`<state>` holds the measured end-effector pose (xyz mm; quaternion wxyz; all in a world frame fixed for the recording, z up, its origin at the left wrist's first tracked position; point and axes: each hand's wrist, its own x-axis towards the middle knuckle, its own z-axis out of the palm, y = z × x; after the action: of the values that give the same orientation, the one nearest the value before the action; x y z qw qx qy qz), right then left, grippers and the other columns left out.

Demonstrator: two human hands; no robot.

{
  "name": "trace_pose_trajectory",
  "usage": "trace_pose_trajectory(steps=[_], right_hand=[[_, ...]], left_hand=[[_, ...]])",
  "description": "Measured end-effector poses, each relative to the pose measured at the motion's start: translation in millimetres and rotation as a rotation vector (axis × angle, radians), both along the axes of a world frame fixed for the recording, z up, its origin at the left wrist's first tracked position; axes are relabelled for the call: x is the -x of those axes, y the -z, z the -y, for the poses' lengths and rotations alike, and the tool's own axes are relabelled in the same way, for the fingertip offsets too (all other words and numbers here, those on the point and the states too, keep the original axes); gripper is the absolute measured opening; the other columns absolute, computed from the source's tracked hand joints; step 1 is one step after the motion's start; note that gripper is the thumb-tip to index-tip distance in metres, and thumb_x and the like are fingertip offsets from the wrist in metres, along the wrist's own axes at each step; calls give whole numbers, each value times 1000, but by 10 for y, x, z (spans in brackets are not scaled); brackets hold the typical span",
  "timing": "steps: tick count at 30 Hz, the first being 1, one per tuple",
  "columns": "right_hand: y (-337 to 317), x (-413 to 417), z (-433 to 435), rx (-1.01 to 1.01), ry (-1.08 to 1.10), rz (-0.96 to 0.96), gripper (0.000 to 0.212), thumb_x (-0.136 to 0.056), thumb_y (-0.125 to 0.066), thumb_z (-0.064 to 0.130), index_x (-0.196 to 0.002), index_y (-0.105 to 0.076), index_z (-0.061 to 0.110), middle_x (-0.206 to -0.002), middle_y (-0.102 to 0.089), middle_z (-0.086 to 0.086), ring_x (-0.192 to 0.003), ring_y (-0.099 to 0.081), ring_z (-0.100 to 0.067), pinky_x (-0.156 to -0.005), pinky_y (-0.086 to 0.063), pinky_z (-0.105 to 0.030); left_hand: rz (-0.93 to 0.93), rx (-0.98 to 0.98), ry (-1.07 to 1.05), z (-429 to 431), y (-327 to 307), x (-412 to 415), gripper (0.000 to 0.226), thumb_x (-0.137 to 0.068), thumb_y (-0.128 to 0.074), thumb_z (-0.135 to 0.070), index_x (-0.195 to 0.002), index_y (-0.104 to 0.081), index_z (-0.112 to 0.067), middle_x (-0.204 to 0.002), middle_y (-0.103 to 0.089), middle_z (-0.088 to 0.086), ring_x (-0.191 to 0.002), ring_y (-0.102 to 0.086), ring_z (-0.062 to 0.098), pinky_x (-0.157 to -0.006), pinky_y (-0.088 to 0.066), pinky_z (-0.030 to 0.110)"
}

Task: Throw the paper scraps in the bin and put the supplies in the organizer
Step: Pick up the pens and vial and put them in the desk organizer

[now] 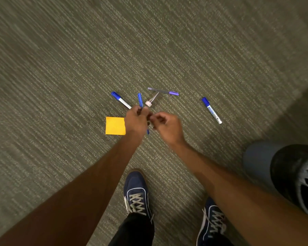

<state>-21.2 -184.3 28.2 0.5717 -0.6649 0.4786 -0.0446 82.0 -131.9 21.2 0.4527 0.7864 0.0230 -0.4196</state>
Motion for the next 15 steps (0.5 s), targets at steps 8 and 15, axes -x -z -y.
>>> trace_pose_trajectory(steps=[8, 15], right_hand=[[902, -64, 1028, 494, -39, -353, 22, -91, -66, 7, -113, -64, 11, -115, -66, -9, -98, -66, -25, -84, -59, -44], [1160, -159, 1277, 556, -277, -474, 14, -89, -69, 11, -102, -61, 10, -113, -59, -13, -102, -59, -29, -87, -54, -48]], left_hand=[[-80, 224, 10, 106, 601, -147, 21, -104, -45, -10, -85, -39, -13, -67, -48, 4, -59, -48, 18, -46, -40, 23], [1, 151, 98, 18, 862, -126, 25, -103, -47, -10, -81, -45, -20, -71, -58, 8, -63, -52, 20, -56, -47, 33]])
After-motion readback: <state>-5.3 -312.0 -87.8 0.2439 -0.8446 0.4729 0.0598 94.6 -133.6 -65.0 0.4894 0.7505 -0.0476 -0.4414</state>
